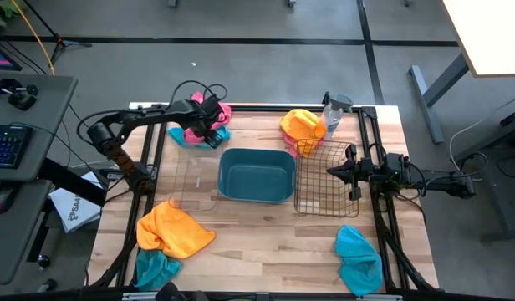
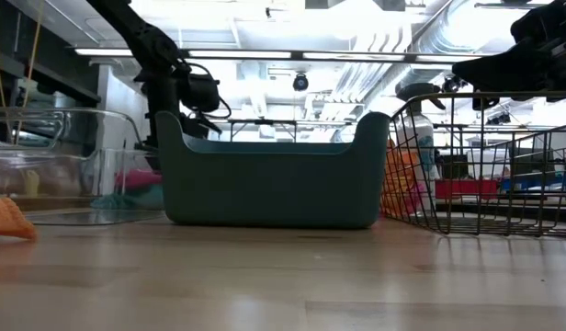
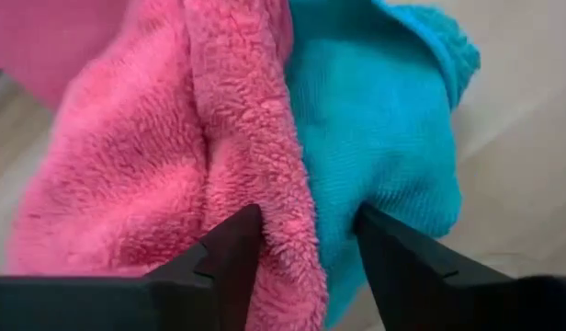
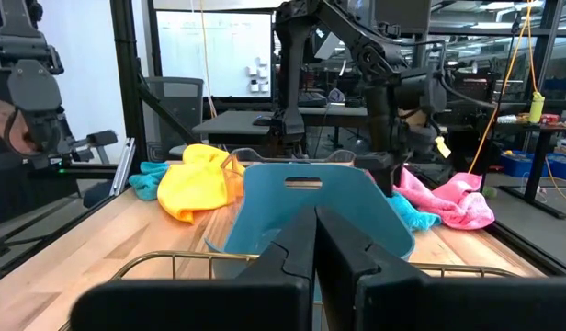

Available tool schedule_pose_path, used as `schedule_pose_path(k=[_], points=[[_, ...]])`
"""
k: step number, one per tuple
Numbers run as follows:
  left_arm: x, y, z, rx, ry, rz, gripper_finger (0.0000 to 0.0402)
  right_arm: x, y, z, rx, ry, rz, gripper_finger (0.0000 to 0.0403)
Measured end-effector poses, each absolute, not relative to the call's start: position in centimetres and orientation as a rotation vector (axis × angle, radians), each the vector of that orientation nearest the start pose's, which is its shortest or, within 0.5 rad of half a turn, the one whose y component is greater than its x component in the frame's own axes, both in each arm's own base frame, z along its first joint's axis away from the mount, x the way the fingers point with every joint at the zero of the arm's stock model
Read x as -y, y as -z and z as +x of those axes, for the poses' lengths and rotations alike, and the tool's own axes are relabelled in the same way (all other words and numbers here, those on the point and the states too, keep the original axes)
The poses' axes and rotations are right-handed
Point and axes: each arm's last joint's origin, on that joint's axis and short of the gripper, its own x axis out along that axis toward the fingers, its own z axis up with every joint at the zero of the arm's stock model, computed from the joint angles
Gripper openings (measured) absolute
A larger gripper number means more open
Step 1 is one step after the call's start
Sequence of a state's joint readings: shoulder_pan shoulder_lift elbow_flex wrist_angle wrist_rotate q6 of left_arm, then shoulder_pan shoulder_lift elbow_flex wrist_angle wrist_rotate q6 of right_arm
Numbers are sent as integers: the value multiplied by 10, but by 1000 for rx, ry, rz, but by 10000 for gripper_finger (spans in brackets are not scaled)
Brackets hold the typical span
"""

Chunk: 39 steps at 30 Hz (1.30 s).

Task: Sort microfiber towel by color & place in baskets
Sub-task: Put the left pink microfiber cloth into the transparent bin

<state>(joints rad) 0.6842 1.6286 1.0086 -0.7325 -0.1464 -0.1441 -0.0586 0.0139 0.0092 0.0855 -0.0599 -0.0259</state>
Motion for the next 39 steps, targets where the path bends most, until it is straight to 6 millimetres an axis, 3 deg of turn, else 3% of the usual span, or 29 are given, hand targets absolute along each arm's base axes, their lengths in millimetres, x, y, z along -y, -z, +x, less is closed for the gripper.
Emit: schedule_pose_path(k=[7,18,22,27,35,39], points=[[-188,-193,220,-1266,-815,-411,16,4,-174,98,81,0,-31,0],[-183,-260,215,-1070,-832,-369,5,4,-174,98,81,0,-31,0],[-179,-271,210,-1025,-828,-367,5,4,-174,98,81,0,-31,0],[-180,-265,213,-1035,-812,-407,5,4,-174,98,80,0,-31,0],[-181,-212,217,-1211,-766,-524,10,4,-174,98,81,0,-31,0],[-181,-200,218,-1274,-748,-525,27,4,-174,98,81,0,-31,0]])
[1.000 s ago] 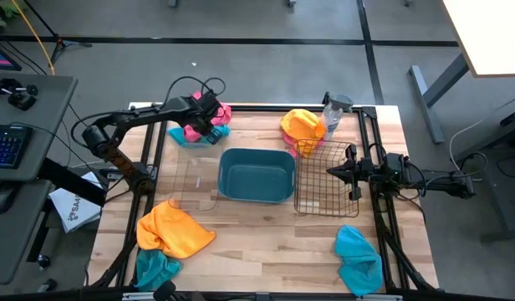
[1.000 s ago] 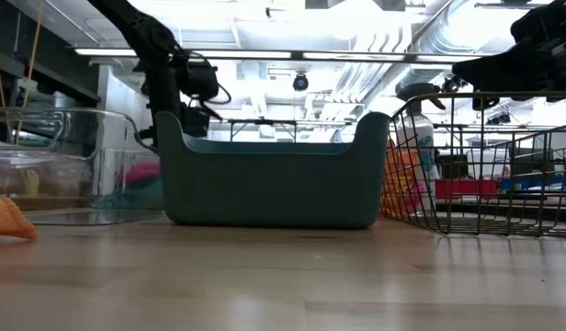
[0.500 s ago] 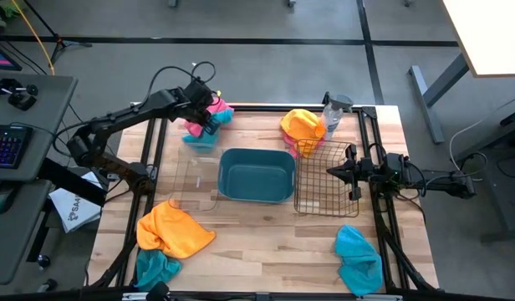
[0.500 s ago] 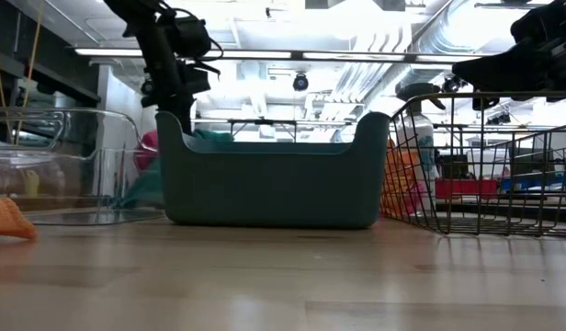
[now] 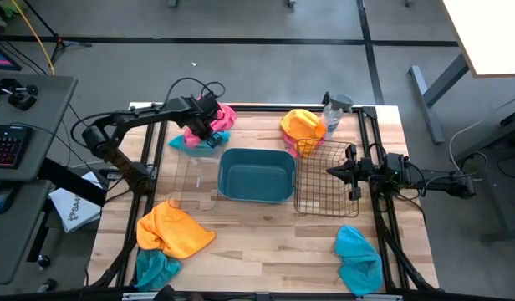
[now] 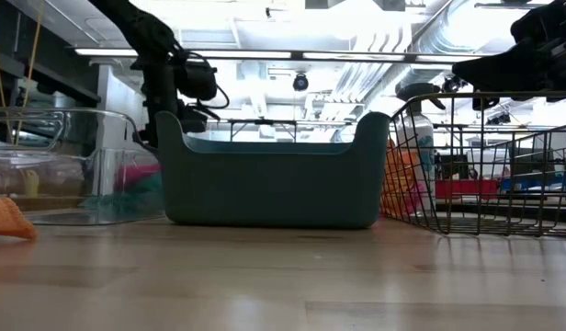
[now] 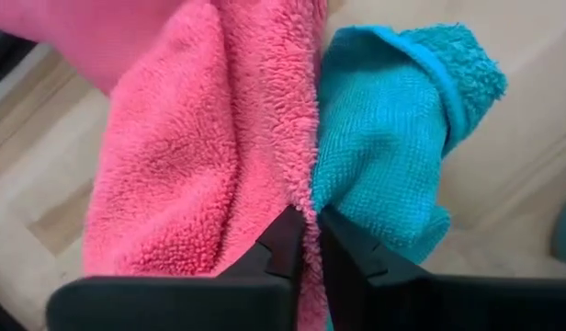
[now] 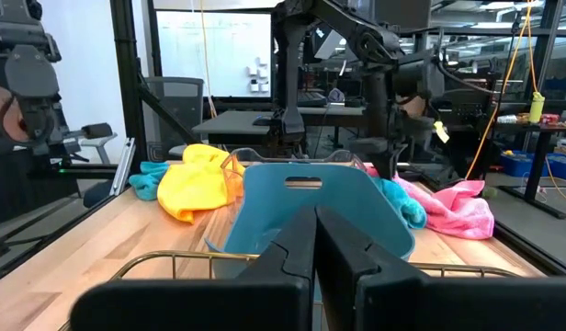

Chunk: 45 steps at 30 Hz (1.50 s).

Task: Sort microfiber towel by color & place in baskets
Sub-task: Put the left pink microfiber cloth into the transparent bin

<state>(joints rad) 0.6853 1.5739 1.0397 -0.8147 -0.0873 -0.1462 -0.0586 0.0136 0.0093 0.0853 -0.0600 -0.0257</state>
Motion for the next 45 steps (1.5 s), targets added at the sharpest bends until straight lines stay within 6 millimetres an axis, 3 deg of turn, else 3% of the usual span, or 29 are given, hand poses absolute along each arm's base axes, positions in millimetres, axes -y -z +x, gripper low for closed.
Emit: schedule_pose_path(k=[13,19,38,45], points=[[-180,-217,210,-1269,-716,-361,79,4,-174,98,80,0,-31,0],[-175,-216,205,-1339,-672,-378,93,4,-174,98,81,0,-31,0],[-175,-215,206,-1308,-682,-448,96,4,-174,98,80,0,-30,0],[-178,-203,210,-1359,-671,-464,96,4,-174,98,81,0,-31,0]])
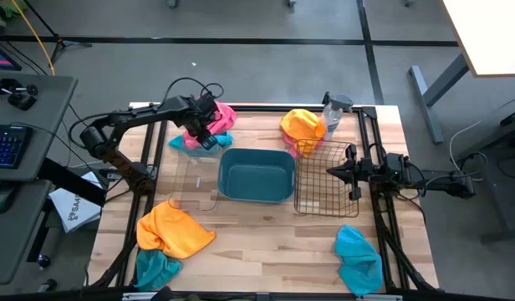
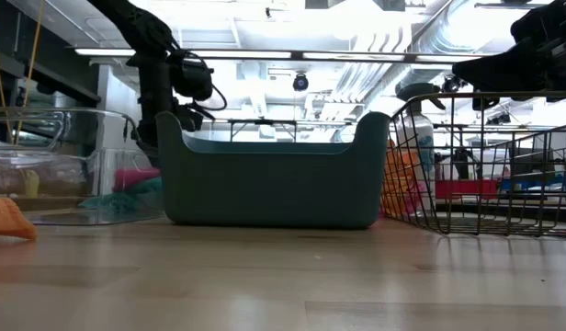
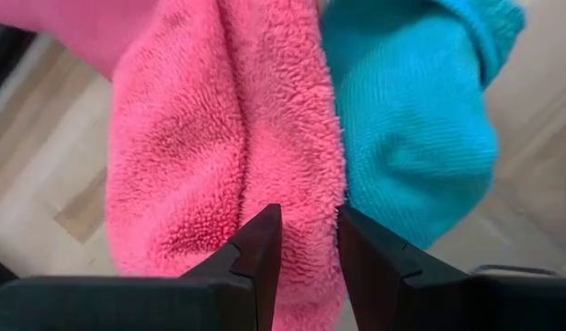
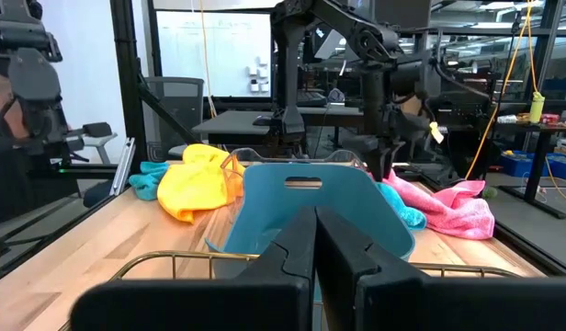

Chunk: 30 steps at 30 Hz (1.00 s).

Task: Sort microfiber towel by color & place in baskets
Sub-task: Put the left pink microfiber cloth into the transparent bin

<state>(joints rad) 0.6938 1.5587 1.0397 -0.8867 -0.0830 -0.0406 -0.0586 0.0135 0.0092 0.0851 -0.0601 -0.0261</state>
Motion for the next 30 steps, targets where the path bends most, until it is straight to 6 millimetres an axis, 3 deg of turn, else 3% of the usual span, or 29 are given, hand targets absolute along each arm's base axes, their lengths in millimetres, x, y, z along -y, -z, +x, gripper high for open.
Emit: schedule_pose_path(k=[10,16,18,22,26,30], points=[[-181,-188,214,-1428,-630,-451,90,4,-174,98,80,0,-30,0],[-181,-189,212,-1447,-612,-413,13,4,-174,98,80,0,-31,0],[-181,-194,210,-1440,-622,-398,8,4,-174,98,81,0,-31,0],[-181,-223,207,-1396,-658,-327,2,4,-174,98,80,0,-31,0],[-177,-274,204,-1223,-689,-279,1,4,-174,98,80,0,-31,0],[-157,-333,196,-957,-611,-316,1,4,-174,98,81,0,-31,0]])
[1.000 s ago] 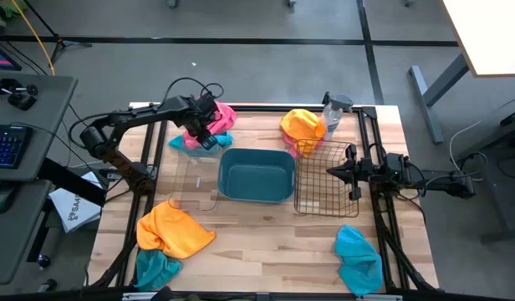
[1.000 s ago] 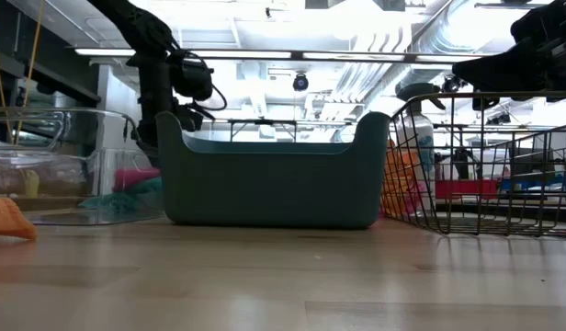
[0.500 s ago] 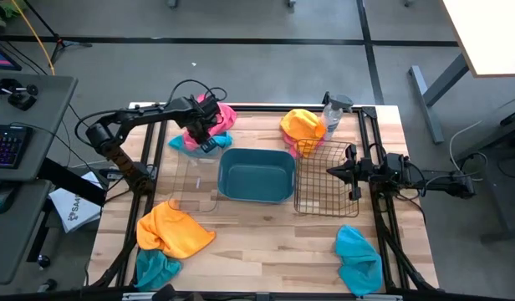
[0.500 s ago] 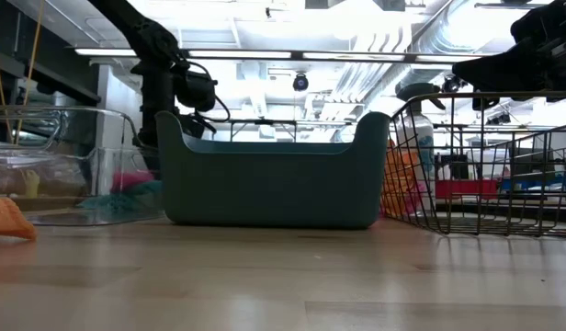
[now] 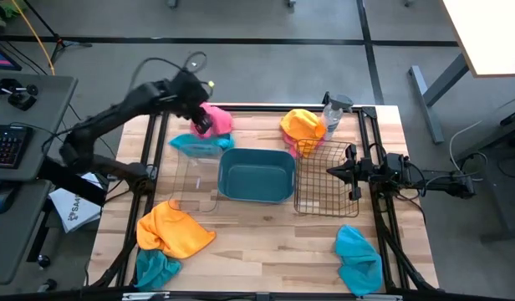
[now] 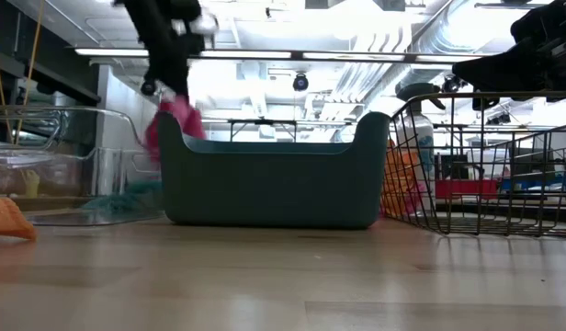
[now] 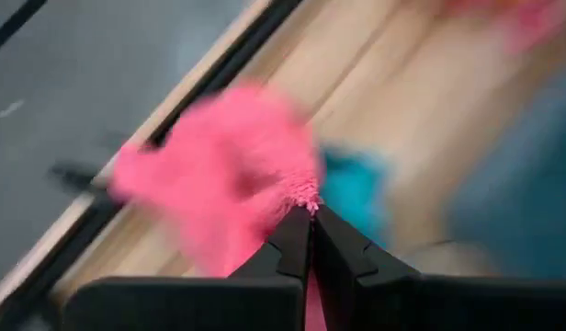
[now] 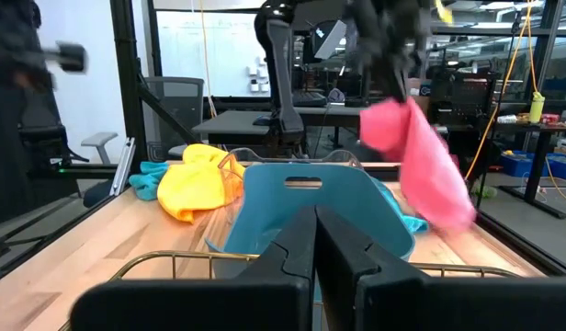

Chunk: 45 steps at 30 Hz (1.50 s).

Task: Sort microfiber towel by color & place in baskets
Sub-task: Put the left pink microfiber cloth into the transparent bin

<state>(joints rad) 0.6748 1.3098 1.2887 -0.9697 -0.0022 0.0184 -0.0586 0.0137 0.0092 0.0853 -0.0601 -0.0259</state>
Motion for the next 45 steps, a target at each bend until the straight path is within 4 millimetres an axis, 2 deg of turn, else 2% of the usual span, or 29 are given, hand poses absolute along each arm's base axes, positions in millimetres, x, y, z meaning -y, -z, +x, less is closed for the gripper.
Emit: schedule_pose_path(k=[5,9,12,17,20,24,27,30,37,40,45], points=[[-105,-383,177,-691,-384,-421,0,4,-174,98,81,0,-31,0],[-61,-407,151,-565,-221,-477,0,4,-174,98,80,0,-31,0],[-35,-420,128,-490,-132,-528,0,4,-174,98,81,0,-31,0],[-12,-426,97,-453,-72,-633,0,4,-174,98,80,0,-31,0],[-9,-421,85,-488,-164,-684,0,4,-174,98,81,0,-31,0],[-9,-410,78,-590,-300,-742,0,4,-174,98,81,0,-31,0],[-10,-399,86,-658,-350,-748,0,4,-174,98,80,0,-31,0],[-13,-384,104,-745,-369,-731,0,4,-174,98,80,0,-31,0],[-14,-341,141,-1001,-328,-736,0,4,-174,98,80,0,-31,0],[-15,-332,150,-1084,-313,-721,0,4,-174,98,80,0,-31,0],[-20,-320,168,-1162,-385,-614,0,4,-174,98,81,0,-31,0]])
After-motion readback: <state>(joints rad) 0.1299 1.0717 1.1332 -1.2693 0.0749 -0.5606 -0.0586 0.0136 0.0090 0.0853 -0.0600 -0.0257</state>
